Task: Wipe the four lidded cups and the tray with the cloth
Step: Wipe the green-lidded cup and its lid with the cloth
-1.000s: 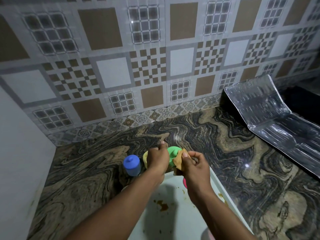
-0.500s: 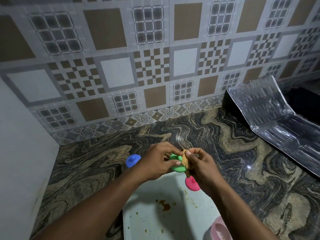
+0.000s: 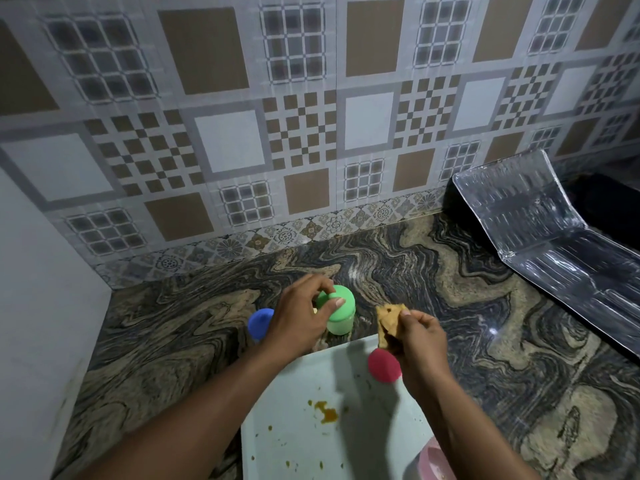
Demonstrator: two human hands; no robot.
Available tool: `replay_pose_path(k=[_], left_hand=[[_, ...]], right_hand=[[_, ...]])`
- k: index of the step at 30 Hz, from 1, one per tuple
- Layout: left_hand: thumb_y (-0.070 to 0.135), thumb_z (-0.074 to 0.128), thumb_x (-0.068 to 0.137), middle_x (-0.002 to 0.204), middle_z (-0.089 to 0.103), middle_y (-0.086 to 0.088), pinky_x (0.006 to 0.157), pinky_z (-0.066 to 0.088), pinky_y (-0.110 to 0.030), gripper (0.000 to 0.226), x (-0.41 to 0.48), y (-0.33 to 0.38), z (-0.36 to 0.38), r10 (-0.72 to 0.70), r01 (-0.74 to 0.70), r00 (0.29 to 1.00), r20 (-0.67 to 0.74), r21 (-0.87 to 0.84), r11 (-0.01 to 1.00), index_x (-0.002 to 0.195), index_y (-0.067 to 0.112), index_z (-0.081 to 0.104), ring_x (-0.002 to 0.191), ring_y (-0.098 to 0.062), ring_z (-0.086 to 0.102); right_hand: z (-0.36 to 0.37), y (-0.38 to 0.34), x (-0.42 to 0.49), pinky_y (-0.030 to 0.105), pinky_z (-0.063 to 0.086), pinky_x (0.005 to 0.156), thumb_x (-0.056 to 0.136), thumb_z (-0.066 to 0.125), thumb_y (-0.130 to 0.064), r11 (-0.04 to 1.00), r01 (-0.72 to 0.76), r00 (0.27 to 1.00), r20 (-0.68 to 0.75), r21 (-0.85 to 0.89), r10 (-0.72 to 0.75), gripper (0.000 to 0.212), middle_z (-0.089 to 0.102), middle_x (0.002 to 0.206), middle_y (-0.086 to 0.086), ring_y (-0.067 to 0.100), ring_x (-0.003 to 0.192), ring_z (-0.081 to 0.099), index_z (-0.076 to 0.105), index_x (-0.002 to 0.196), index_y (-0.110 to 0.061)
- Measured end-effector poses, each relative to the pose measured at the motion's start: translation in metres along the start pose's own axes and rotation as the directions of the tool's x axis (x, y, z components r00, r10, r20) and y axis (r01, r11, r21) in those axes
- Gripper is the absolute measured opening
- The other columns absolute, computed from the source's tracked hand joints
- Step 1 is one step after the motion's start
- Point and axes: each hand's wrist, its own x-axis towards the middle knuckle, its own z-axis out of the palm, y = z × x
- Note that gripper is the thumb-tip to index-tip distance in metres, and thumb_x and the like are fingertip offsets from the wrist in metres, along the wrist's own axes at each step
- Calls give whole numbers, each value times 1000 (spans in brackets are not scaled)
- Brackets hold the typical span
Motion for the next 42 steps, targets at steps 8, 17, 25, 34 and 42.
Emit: replay_pose_path(k=[8,17,25,34,42], left_hand=[[50,67,82,101,74,5,77,55,-39,25,26,-10,22,-122,111,991,61,167,980,98,30,64,90,-22,67],[38,70,85,114,69,2,81,54,-44,21,20,-21,36,-163,121,973,161,241,963,91,28,53,102,-26,63],[36,70,89,107,64,3,81,51,-42,18,29,-31,52,-167,115,966,196,255,960,93,25,56,99,-24,59],[35,67,92,108,64,-6,83,51,-43,19,38,-18,47,-272,181,924,267,321,930,99,20,57,99,-30,58],[36,62,95,116,56,-11,86,49,-43,21,46,-10,48,-428,283,829,361,388,877,104,23,48,101,-31,54]], right_hand=[[8,-16,4,35,50,56,97,55,-8,999,-49,992,115,-1,49,11,59,84,17,25,63,57,55,108,-4],[4,-18,7,33,49,52,97,57,-9,999,-39,987,156,-13,40,7,61,82,15,24,64,57,55,103,-8],[4,-4,20,33,48,52,97,58,-10,992,-83,987,126,-93,95,9,61,84,17,24,64,57,56,104,-6],[9,-5,13,33,44,53,98,55,-9,989,-127,980,146,-73,136,4,58,79,15,23,63,54,55,101,-7],[11,-19,5,31,47,54,97,50,-16,859,-497,853,255,124,456,18,68,76,10,22,64,62,64,91,-7]])
